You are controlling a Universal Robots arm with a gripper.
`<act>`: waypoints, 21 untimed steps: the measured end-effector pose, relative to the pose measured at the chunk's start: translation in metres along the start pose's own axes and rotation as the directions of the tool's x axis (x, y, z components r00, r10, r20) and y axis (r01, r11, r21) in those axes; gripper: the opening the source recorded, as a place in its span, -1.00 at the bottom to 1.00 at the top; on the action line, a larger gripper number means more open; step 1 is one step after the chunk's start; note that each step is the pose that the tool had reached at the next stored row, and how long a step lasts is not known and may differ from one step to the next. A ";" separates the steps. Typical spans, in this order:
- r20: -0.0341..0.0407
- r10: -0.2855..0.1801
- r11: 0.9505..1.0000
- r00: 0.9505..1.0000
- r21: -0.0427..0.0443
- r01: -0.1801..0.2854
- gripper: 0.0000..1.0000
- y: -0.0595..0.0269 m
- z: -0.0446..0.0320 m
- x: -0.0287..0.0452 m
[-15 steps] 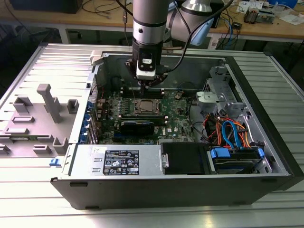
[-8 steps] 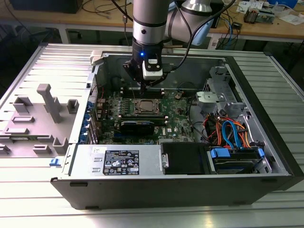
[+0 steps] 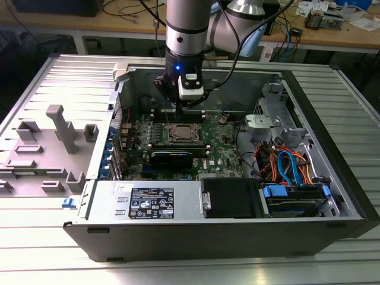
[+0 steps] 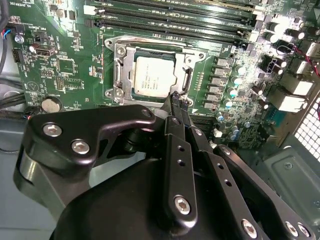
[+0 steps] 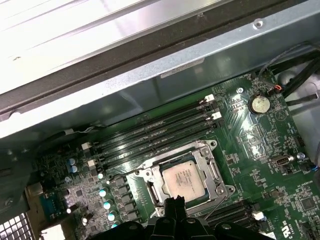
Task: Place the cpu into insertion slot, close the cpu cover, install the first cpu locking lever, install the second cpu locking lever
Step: 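Install the first cpu locking lever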
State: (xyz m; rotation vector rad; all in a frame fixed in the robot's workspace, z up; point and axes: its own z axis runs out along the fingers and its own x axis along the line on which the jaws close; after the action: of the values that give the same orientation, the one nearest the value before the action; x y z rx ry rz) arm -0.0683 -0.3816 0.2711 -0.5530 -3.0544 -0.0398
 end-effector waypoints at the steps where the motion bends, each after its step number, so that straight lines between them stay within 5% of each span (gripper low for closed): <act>1: 0.000 -0.011 1.000 1.000 0.001 0.011 -0.79 -0.0001 0.0000 0.0001; 7: -0.001 -0.119 0.993 0.993 0.004 0.119 -0.79 -0.0003 0.0003 0.0008; 12: 0.022 -0.127 0.992 0.992 -0.001 0.127 -0.79 -0.0015 0.0013 0.0039; 15: 0.022 -0.143 0.990 0.989 -0.001 0.144 -0.79 -0.0020 0.0014 0.0052; 21: 0.020 -0.236 0.972 0.972 0.003 0.236 -0.79 -0.0022 0.0016 0.0055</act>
State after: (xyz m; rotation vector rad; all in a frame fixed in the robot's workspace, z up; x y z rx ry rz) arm -0.0742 -0.3817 0.2697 -0.1884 -3.1214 -0.0401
